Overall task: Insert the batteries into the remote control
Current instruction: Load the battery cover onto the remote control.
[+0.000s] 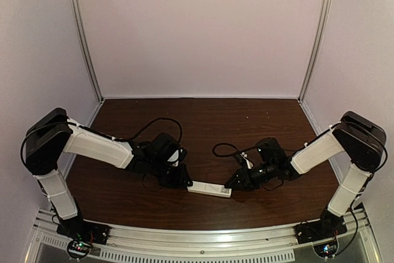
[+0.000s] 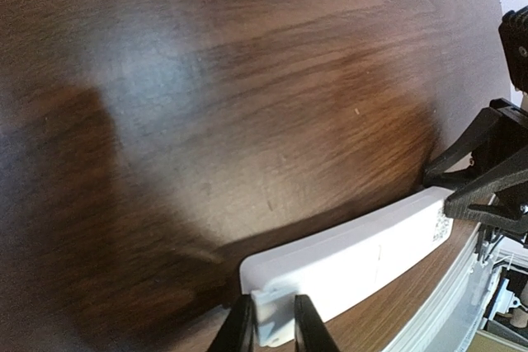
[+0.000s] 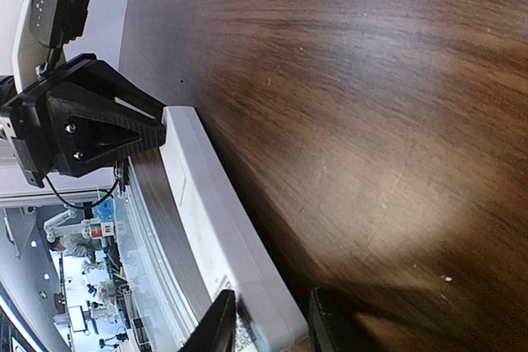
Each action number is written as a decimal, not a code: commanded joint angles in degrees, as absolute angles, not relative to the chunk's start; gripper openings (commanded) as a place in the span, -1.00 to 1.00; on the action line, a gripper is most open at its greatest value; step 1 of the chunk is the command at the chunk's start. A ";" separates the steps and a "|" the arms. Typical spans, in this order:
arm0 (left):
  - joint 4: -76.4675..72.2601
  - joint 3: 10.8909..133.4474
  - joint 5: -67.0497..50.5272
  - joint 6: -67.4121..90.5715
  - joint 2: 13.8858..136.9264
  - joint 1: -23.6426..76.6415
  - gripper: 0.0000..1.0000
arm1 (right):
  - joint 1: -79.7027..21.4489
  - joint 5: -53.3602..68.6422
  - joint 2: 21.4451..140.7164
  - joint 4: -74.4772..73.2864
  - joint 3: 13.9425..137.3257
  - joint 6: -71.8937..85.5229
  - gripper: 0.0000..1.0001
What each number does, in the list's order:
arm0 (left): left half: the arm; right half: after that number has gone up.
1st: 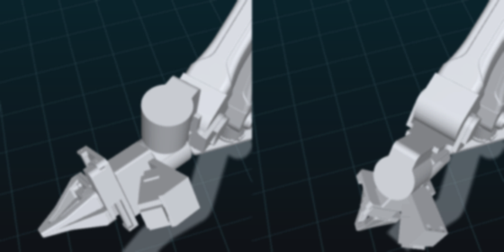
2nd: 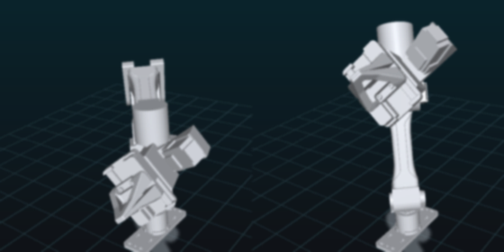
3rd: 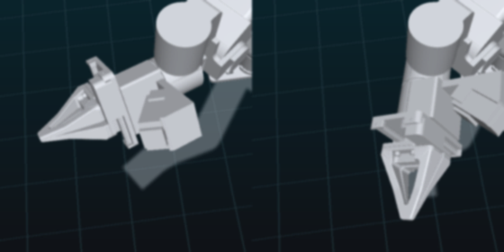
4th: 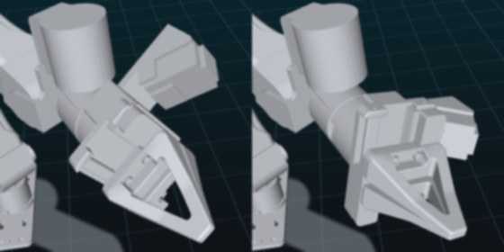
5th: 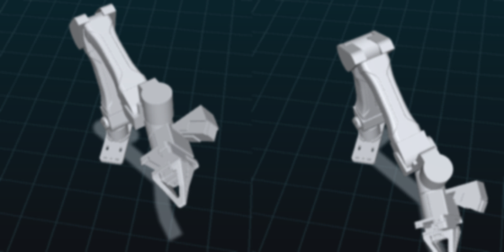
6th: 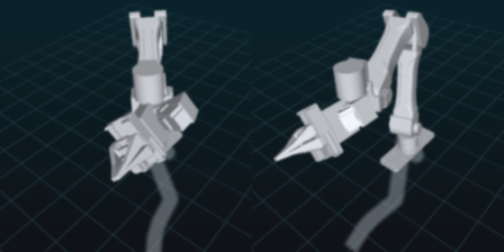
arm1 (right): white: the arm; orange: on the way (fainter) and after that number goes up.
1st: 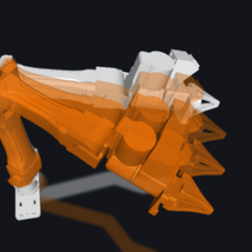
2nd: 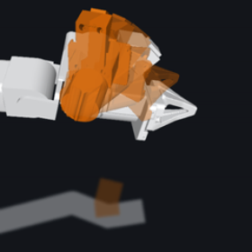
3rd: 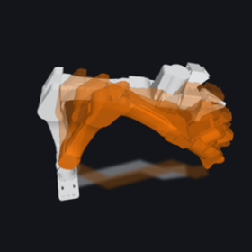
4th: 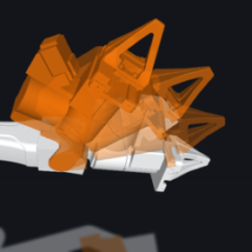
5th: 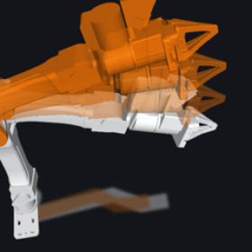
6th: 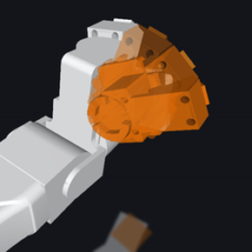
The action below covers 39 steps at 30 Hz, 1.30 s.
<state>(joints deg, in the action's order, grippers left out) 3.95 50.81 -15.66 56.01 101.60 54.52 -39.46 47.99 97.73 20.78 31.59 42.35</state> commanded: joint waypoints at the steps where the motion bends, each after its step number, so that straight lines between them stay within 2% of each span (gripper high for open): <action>1: 4.70 49.11 -15.95 56.51 106.88 55.79 -0.63 | -39.76 47.77 97.01 20.54 32.15 41.40 -0.25; 5: 5.24 48.87 -15.69 56.92 106.63 55.84 -0.61 | -38.06 45.76 92.74 14.52 31.84 38.62 -0.06; 9: 6.07 49.05 -14.86 57.26 106.51 55.89 -0.56 | -36.84 44.04 88.87 9.49 30.55 36.87 0.01; 19: 7.73 50.17 -13.06 57.90 106.58 56.91 -0.47 | -38.94 44.60 86.89 14.31 25.58 42.22 -0.19; 39: 10.14 52.06 -10.21 56.84 103.23 57.39 -0.45 | -40.52 45.55 92.87 21.21 26.30 44.78 -0.24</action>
<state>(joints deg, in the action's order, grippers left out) 4.84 52.21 -12.23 57.98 102.13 55.90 -40.07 46.30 91.55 20.82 25.67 44.82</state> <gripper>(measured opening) 0.273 0.384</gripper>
